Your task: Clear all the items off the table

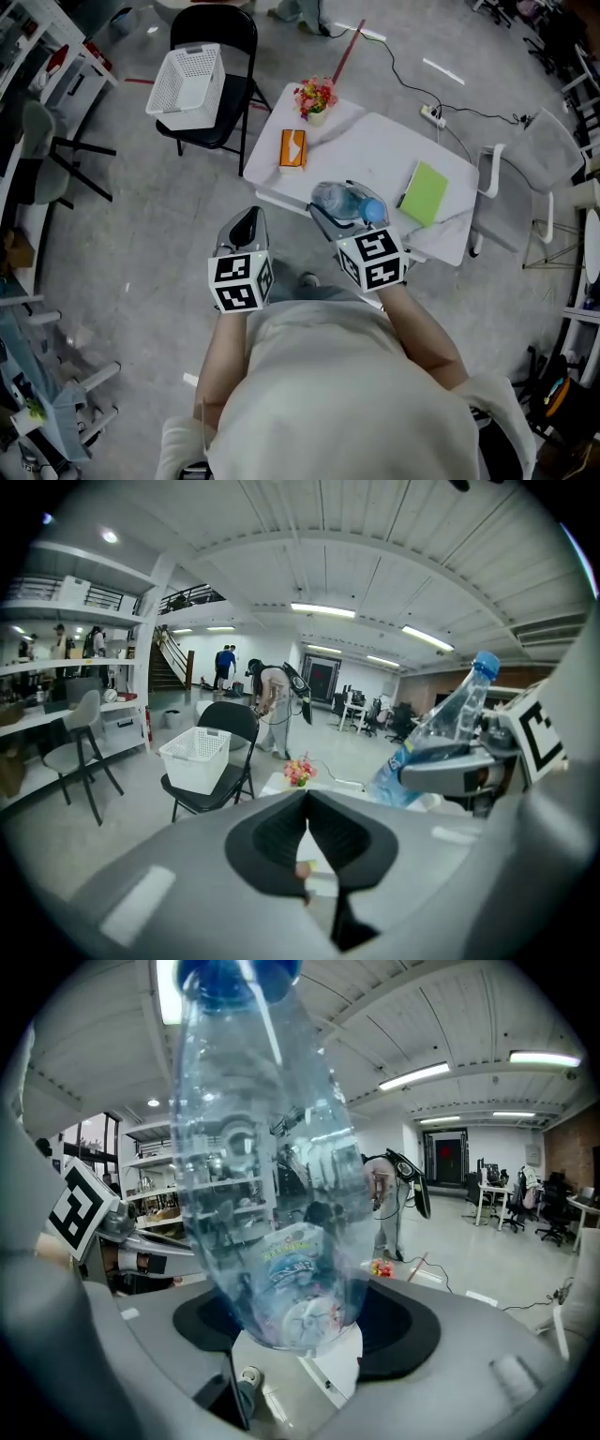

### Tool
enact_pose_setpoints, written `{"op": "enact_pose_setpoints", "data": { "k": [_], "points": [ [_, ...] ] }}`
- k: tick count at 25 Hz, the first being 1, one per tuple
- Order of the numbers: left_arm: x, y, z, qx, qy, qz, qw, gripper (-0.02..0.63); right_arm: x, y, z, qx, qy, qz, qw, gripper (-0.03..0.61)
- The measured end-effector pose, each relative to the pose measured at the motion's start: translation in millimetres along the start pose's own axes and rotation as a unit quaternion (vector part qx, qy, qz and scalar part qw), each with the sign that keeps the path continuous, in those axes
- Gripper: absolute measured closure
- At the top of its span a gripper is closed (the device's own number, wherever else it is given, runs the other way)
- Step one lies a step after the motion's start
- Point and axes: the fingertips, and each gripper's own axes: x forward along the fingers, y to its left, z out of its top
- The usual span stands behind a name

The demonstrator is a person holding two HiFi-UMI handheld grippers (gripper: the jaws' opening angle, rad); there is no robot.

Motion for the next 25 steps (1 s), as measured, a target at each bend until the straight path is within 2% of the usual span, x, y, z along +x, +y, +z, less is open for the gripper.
{"op": "enact_pose_setpoints", "data": {
  "k": [10,25],
  "points": [
    [15,76,22,-0.009,0.005,0.012,0.9999,0.606,72,40,36,-0.011,0.008,0.026,1.0,0.239],
    [54,213,78,-0.016,0.005,0.024,0.9996,0.606,200,96,105,-0.022,0.016,0.05,0.998,0.239]
  ]
}}
